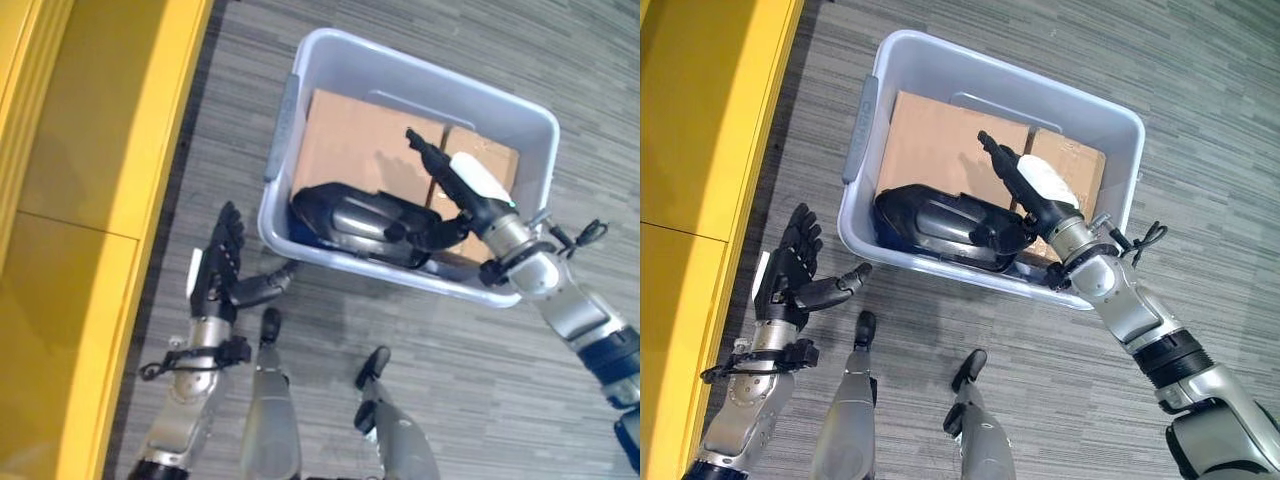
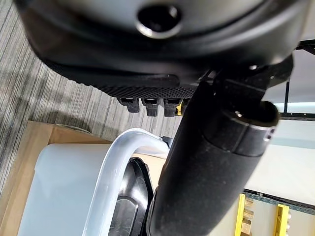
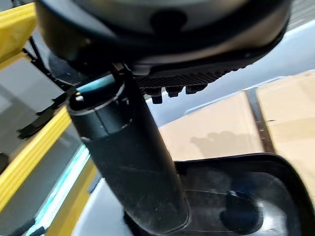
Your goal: Move parts from the plastic box to the shelf.
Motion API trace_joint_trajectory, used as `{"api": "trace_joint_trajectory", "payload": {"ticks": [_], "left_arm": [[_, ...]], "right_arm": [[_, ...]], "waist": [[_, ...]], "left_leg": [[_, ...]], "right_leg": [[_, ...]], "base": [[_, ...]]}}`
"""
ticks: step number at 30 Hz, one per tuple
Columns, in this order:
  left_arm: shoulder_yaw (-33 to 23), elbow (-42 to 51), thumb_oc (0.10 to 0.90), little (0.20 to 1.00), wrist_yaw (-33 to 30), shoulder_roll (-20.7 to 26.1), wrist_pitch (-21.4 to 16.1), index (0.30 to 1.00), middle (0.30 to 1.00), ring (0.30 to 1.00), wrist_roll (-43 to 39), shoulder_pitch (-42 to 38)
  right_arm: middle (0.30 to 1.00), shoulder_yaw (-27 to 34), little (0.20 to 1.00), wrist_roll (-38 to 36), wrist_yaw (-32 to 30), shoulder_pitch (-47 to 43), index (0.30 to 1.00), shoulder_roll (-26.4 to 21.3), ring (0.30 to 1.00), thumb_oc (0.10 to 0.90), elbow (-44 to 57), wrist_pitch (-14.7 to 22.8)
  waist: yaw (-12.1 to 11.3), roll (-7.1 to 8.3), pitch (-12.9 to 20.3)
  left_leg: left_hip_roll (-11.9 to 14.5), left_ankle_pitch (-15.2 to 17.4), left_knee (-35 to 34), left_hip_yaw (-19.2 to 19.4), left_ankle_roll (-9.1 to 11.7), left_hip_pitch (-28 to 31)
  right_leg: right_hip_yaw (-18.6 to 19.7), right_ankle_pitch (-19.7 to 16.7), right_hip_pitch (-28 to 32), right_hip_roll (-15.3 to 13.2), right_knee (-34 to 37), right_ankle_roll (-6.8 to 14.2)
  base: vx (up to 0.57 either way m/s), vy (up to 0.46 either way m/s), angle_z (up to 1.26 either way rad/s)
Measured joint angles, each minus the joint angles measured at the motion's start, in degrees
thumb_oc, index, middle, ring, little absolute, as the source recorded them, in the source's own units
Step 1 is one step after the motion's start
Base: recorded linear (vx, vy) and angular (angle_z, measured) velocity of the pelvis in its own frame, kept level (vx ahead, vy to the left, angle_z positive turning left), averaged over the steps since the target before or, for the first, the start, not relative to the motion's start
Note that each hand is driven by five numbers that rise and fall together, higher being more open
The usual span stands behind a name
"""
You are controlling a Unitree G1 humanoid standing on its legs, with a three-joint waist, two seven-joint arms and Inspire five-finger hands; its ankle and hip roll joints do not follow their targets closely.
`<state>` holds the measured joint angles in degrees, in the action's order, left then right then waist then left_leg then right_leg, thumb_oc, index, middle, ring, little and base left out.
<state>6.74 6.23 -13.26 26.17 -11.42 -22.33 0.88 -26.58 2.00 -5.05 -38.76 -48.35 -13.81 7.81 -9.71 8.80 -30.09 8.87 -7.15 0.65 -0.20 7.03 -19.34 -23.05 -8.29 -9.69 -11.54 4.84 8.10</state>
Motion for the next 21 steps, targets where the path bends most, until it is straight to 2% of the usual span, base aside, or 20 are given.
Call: {"api": "trace_joint_trajectory", "payload": {"ticks": [5, 15, 21], "left_arm": [[1.79, -0.23, 0.9, 1.0, -0.25, -0.03, -0.28, 1.0, 1.0, 1.0, -0.92, -0.65], [2.16, -0.26, 0.9, 1.0, -1.6, -0.06, -1.33, 1.0, 1.0, 1.0, -2.12, -2.81], [2.54, -0.27, 0.9, 1.0, -2.51, -0.13, -1.45, 1.0, 1.0, 1.0, -2.18, -3.49]], "right_arm": [[1.0, -0.02, 1.0, -0.49, -3.25, -3.69, 1.0, 1.55, 1.0, 0.9, -5.63, -0.78], [1.0, -2.66, 1.0, -2.25, -4.07, -10.03, 1.0, 3.36, 1.0, 0.9, -13.81, -0.94], [1.0, -3.11, 1.0, -2.26, -5.01, -11.56, 1.0, 4.01, 1.0, 0.9, -14.44, -1.21]], "waist": [[-0.01, -0.82, -0.51], [-0.09, -1.11, -0.5], [-0.13, -1.19, -0.5]], "left_leg": [[-0.02, -0.37, 0.09, -0.12, -0.1, -2.28], [-0.19, -0.54, 0.39, -0.26, -0.25, -6.29], [-0.2, -0.59, 0.98, -0.26, -0.28, -8.03]], "right_leg": [[-0.13, -0.09, -2.15, -0.16, -0.01, -0.13], [-0.32, -0.22, -5.94, -0.23, -0.05, -0.29], [-0.27, -0.23, -7.39, -0.31, -0.26, -0.3]], "base": [[0.0, -0.002, 0.01], [0.0, 0.0, 0.0], [0.0, 0.0, 0.0]]}}
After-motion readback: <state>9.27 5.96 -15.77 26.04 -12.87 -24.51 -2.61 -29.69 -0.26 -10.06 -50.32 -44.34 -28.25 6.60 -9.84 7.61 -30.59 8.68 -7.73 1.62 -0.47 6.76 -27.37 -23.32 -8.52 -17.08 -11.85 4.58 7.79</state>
